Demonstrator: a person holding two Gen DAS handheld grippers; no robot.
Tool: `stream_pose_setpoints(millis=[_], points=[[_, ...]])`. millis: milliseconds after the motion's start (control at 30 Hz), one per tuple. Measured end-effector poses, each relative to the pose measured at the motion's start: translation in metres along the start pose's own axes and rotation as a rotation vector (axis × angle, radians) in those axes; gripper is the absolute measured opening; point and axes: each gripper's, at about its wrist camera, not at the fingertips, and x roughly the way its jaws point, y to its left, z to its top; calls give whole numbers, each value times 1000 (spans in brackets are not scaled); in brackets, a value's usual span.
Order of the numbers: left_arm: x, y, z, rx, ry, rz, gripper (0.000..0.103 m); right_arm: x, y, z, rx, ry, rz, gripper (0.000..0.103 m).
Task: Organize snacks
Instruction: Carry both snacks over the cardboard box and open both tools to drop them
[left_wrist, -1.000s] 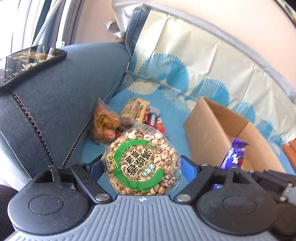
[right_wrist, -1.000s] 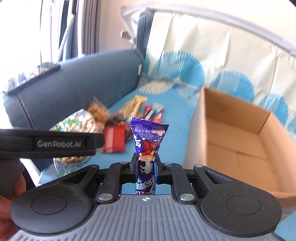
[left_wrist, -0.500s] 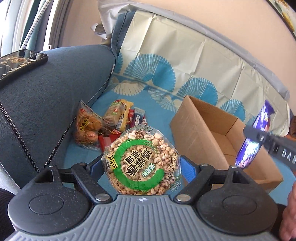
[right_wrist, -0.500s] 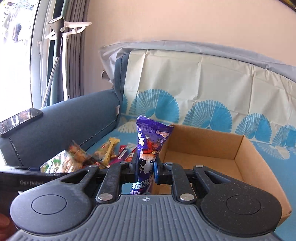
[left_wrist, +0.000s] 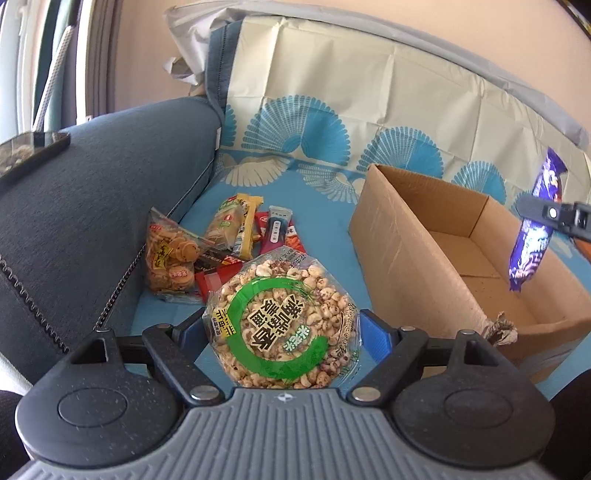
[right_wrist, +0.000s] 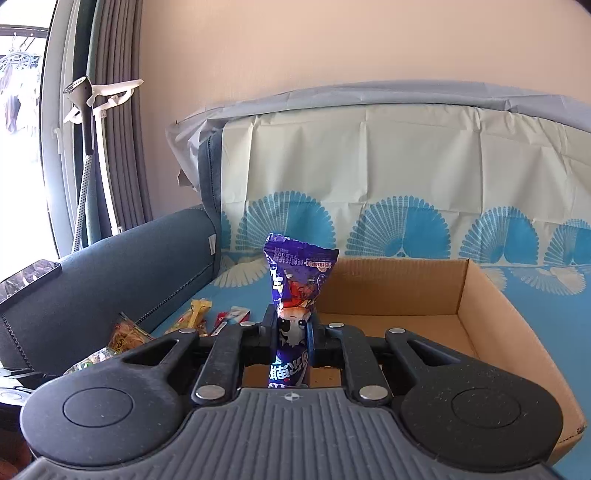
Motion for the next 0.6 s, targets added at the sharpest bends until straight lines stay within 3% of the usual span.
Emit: stream_pose_setpoints(millis=[267, 600], points=[[0, -21, 6, 86, 6, -10, 87, -2, -12, 0, 51, -33, -9, 15], [2, -57, 55, 157, -36, -21, 87, -1, -52, 2, 218, -117, -172, 15]])
